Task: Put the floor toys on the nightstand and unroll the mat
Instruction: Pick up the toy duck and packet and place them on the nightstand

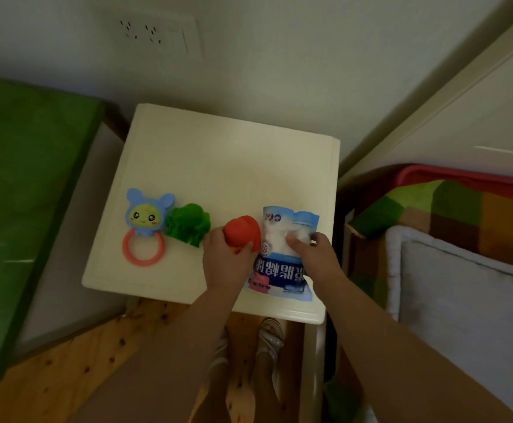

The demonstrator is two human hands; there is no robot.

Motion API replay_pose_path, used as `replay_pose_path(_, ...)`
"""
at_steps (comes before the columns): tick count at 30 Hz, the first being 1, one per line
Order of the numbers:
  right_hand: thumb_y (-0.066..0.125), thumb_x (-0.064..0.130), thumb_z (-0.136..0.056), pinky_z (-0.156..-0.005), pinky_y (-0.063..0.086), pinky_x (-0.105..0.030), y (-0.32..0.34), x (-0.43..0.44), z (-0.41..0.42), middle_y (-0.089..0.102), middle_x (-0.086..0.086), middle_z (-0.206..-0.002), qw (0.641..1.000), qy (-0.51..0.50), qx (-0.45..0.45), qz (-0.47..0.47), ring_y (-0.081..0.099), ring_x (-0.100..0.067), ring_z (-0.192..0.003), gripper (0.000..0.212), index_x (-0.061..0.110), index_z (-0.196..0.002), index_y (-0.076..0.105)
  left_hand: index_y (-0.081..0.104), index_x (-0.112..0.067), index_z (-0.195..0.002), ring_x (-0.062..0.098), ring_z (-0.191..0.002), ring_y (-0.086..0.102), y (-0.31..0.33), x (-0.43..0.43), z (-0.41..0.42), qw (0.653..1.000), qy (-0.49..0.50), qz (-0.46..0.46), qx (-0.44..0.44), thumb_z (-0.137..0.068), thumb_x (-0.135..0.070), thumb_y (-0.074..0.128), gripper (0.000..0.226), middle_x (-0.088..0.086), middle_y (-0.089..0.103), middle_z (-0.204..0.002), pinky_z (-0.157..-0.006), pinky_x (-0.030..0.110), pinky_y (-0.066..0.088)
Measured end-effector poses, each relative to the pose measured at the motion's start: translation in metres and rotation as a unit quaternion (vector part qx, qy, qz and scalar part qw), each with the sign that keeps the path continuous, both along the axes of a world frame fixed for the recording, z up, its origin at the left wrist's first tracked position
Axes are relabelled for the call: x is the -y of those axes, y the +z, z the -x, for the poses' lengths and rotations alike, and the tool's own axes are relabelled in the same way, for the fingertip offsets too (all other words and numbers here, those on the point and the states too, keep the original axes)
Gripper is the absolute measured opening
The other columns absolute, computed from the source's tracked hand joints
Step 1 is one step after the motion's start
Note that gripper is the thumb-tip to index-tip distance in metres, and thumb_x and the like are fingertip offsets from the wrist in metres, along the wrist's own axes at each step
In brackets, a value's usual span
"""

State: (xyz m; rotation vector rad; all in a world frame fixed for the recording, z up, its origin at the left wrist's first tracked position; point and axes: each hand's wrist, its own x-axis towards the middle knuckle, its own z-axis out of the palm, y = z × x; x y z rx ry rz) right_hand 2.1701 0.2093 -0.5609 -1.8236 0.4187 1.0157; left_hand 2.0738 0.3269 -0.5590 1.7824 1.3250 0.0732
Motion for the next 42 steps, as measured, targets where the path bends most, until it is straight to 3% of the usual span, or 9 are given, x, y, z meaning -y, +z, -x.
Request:
replay_pose_path(6,0.068,0.039,-0.080,-0.080,0.056,-0.040,-0.015,-0.008,-0.011,0.062,-0.011,-0.115,1.000,0.000,0.007,0.015,0.064,-0.024,-0.095,0.058,0.010,-0.126,0.048,0.052,-0.002,-0.112,0.027,-0.103,0.052,-0.010,-0.001,-0.010,1.000,0.005,-0.015,-0.001,-0.076,-0.020,0.072,0.045,0.016,0.053,-0.117,-0.076,0.021,0.032)
replay_pose_path(15,0.063,0.045,-0.081,-0.087,0.054,-0.045,-0.013,-0.013,-0.007,0.059,-0.012,-0.120,0.995,0.030,0.059,0.078,0.062,-0.027,-0.100,0.064,0.010,-0.131,0.044,0.047,-0.005,-0.120,0.028,-0.108,0.051,-0.007,0.002,-0.011,1.000,0.015,0.008,-0.014,-0.074,-0.020,0.074,0.055,0.016,0.049,-0.124,-0.083,0.029,0.040)
replay_pose_path(18,0.064,0.042,-0.082,-0.084,0.053,-0.038,-0.008,-0.012,-0.013,0.057,-0.012,-0.123,0.991,0.044,0.084,0.096,0.059,-0.022,-0.096,0.064,0.008,-0.132,0.041,0.045,-0.007,-0.124,0.029,-0.110,0.051,-0.002,0.002,-0.011,1.000,0.011,0.018,-0.016,-0.072,-0.021,0.075,0.062,0.014,0.048,-0.126,-0.088,0.033,0.042)
replay_pose_path(22,0.062,0.041,-0.084,-0.079,0.045,-0.029,0.006,-0.005,-0.009,0.046,-0.011,-0.137,0.981,0.067,0.125,0.132,0.053,-0.023,-0.114,0.071,0.009,-0.141,0.034,0.040,-0.009,-0.132,0.029,-0.117,0.049,0.011,0.005,-0.008,1.000,0.009,0.011,-0.017,-0.073,-0.023,0.074,0.069,0.014,0.046,-0.131,-0.095,0.036,0.042)
replay_pose_path(27,0.061,0.038,-0.086,-0.070,0.048,-0.023,0.041,0.001,0.006,0.043,-0.011,-0.139,0.975,0.063,0.165,0.134,0.051,-0.022,-0.116,0.062,0.013,-0.138,0.038,0.038,-0.010,-0.135,0.025,-0.124,0.044,0.048,0.010,-0.006,1.000,0.012,0.008,0.001,-0.077,-0.025,0.071,0.068,0.012,0.044,-0.136,-0.099,0.033,0.038)
replay_pose_path(29,0.060,0.036,-0.086,-0.071,0.047,-0.021,0.061,-0.004,0.005,0.045,-0.011,-0.137,0.970,0.083,0.189,0.126,0.051,-0.018,-0.109,0.059,0.012,-0.137,0.041,0.039,-0.010,-0.135,0.024,-0.125,0.043,0.068,0.008,-0.006,1.000,0.005,0.000,0.017,-0.079,-0.024,0.069,0.066,0.010,0.044,-0.137,-0.100,0.031,0.036)
replay_pose_path(31,0.060,0.037,-0.086,-0.062,0.040,-0.017,0.085,-0.011,0.002,0.047,-0.009,-0.134,0.965,0.094,0.214,0.118,0.048,-0.013,-0.099,0.056,0.015,-0.135,0.043,0.040,-0.010,-0.134,0.023,-0.125,0.043,0.091,0.003,-0.005,0.999,-0.004,-0.015,0.036,-0.079,-0.022,0.067,0.062,0.009,0.045,-0.137,-0.098,0.029,0.036)
replay_pose_path(36,0.059,0.034,-0.088,-0.088,0.042,-0.032,0.141,-0.027,0.006,0.044,-0.010,-0.137,0.964,0.100,0.234,0.073,0.048,-0.024,-0.120,0.049,0.015,-0.131,0.046,0.045,-0.010,-0.130,0.023,-0.120,0.047,0.142,-0.013,0.015,0.997,-0.005,-0.040,0.066,-0.081,-0.021,0.066,0.055,0.010,0.049,-0.131,-0.095,0.028,0.038)
replay_pose_path(42,0.058,0.031,-0.089,-0.095,0.042,-0.035,0.192,-0.024,0.028,0.049,-0.010,-0.136,0.965,0.102,0.237,0.049,0.048,-0.025,-0.121,0.045,0.014,-0.129,0.049,0.051,-0.012,-0.128,0.018,-0.119,0.050,0.194,-0.017,0.047,0.994,-0.019,-0.040,0.101,-0.083,-0.022,0.065,0.049,0.006,0.055,-0.130,-0.090,0.023,0.036)
